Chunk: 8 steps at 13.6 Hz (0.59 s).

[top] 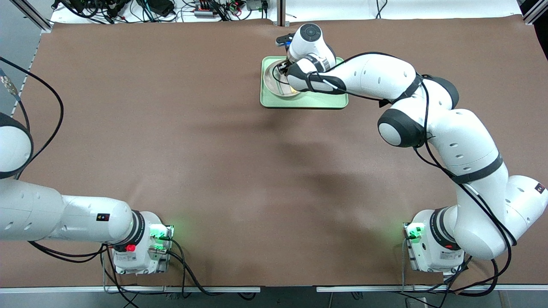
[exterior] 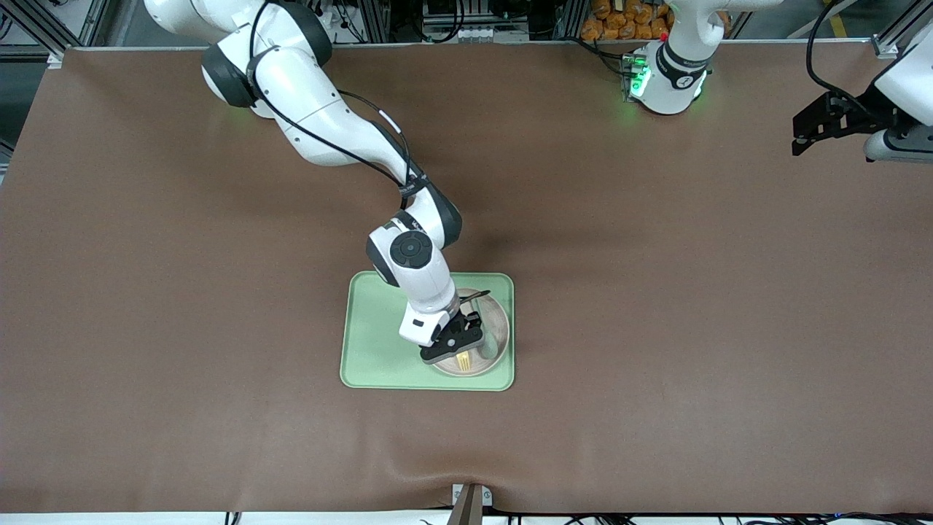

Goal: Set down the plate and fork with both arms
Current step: 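Grasp the yellow fork on the plate with the right gripper and lift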

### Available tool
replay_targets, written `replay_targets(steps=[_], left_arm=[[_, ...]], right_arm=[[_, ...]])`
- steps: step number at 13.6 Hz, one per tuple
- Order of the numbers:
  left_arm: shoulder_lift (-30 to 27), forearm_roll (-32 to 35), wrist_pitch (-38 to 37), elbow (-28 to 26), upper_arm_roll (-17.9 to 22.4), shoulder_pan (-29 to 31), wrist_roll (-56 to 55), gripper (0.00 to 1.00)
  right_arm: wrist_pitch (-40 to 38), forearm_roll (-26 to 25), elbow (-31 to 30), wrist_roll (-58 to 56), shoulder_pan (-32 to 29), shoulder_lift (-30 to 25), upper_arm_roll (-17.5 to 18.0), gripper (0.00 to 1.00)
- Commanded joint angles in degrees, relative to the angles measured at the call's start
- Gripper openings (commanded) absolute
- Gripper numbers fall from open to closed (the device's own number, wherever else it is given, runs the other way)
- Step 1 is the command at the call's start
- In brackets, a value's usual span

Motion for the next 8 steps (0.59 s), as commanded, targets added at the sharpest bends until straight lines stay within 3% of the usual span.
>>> replay_targets(steps=[1, 8], left_arm=[[0.28, -0.64, 0.27, 0.44, 0.12, 1.49, -0.35, 1.00], [1.07, -2.04, 1.59, 0.18, 0.03, 1.85, -0.35, 1.00]], right_arm=[[0.21, -1.20, 2.35, 1.54, 0.58, 1.51, -0.75, 0.34], [-0.57, -0.85, 2.43, 2.07, -0.03, 0.81, -0.66, 0.16]])
